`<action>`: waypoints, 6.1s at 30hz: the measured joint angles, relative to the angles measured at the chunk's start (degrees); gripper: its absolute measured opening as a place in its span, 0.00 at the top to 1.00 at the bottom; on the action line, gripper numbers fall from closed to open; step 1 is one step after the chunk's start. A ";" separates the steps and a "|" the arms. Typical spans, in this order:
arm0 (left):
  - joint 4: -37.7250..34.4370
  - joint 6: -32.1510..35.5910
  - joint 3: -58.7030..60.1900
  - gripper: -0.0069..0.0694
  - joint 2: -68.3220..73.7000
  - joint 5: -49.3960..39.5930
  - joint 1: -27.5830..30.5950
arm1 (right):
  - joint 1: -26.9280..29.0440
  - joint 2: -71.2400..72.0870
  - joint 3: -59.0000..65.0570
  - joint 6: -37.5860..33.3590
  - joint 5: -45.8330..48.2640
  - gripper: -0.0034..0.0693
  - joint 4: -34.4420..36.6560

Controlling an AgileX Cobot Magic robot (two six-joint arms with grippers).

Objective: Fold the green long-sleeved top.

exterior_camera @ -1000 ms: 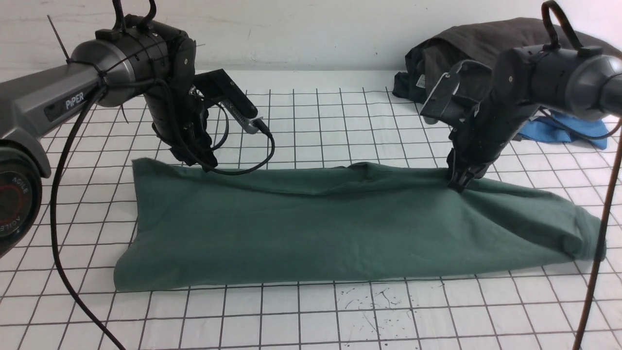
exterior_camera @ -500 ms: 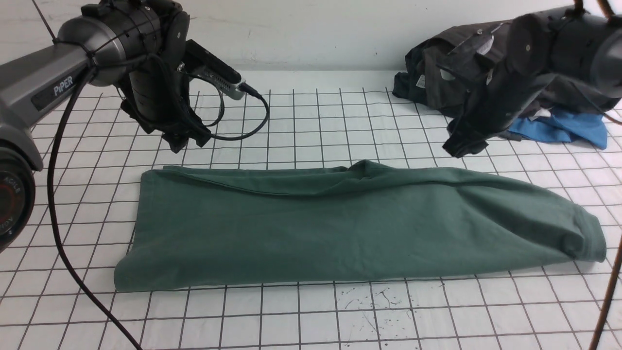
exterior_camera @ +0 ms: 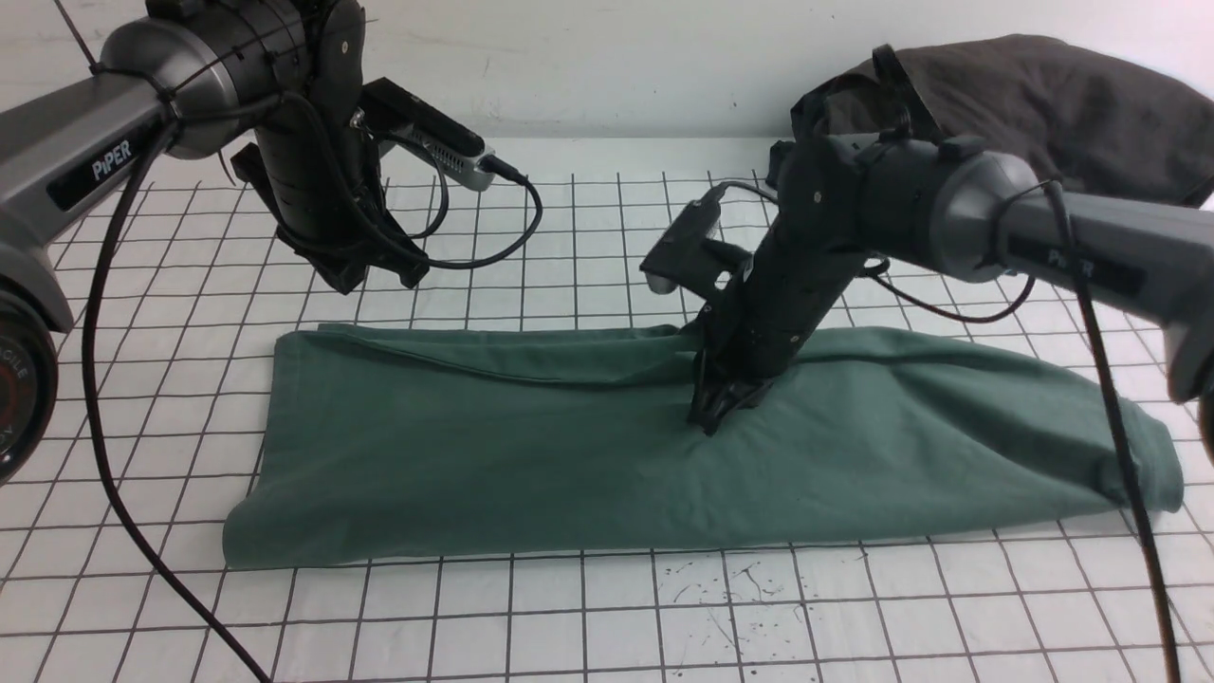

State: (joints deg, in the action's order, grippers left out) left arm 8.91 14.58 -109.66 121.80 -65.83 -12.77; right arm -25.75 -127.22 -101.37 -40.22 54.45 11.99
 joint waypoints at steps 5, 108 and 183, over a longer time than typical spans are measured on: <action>0.00 0.07 0.00 0.92 0.00 0.00 0.00 | 2.23 -0.33 0.00 12.43 -12.11 0.97 -3.75; 2.38 6.35 -0.48 0.92 -26.11 -6.01 -2.10 | 3.02 23.91 -6.65 25.21 11.90 0.90 -3.05; 3.07 -17.45 59.56 0.92 -82.99 7.30 -2.10 | 3.05 44.88 8.86 19.66 13.90 0.97 2.55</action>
State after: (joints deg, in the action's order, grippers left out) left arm 11.98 -2.87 -50.11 38.81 -58.54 -14.87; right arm -22.70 -82.34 -92.52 -20.56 68.34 14.53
